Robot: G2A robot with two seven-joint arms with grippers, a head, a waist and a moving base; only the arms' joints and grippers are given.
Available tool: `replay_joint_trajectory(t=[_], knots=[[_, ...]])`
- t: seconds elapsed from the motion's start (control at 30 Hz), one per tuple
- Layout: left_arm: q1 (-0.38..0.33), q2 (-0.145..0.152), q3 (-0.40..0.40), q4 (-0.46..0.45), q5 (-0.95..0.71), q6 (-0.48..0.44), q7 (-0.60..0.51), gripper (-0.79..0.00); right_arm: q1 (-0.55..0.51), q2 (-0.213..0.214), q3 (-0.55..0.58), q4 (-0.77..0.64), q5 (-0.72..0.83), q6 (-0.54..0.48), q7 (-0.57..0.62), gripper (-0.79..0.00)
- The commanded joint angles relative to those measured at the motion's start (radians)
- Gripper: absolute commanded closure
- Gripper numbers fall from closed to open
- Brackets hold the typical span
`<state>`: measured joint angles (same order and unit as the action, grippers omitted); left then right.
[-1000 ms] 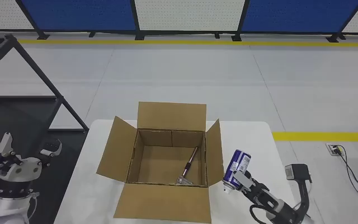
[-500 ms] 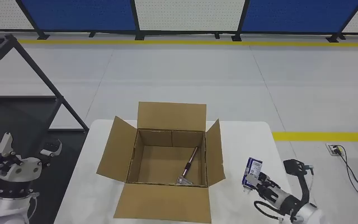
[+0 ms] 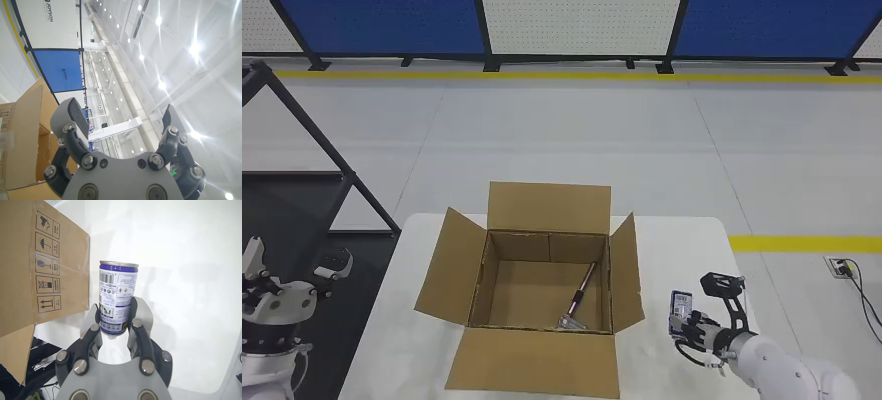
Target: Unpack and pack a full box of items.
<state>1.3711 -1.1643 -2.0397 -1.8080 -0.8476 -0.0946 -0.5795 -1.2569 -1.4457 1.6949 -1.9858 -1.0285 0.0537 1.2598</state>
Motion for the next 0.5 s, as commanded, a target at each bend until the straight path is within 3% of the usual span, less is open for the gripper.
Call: replay_joint_trajectory(t=[0.0, 0.17, 0.47], knots=[[0.0, 0.0, 0.0, 0.0, 0.0, 0.0, 0.0, -0.785, 0.0, 0.0, 0.0, 0.0, 0.0, 0.0, 0.0, 0.0], [0.0, 0.0, 0.0, 0.0, 0.0, 0.0, 0.0, -0.785, -0.01, 0.002, -0.028, 0.032, -0.016, -0.012, -0.028, 0.0], [0.0, 0.0, 0.0, 0.0, 0.0, 0.0, 0.0, -0.785, 0.099, 0.015, -0.125, 0.203, -0.134, -0.002, 0.033, 0.0]])
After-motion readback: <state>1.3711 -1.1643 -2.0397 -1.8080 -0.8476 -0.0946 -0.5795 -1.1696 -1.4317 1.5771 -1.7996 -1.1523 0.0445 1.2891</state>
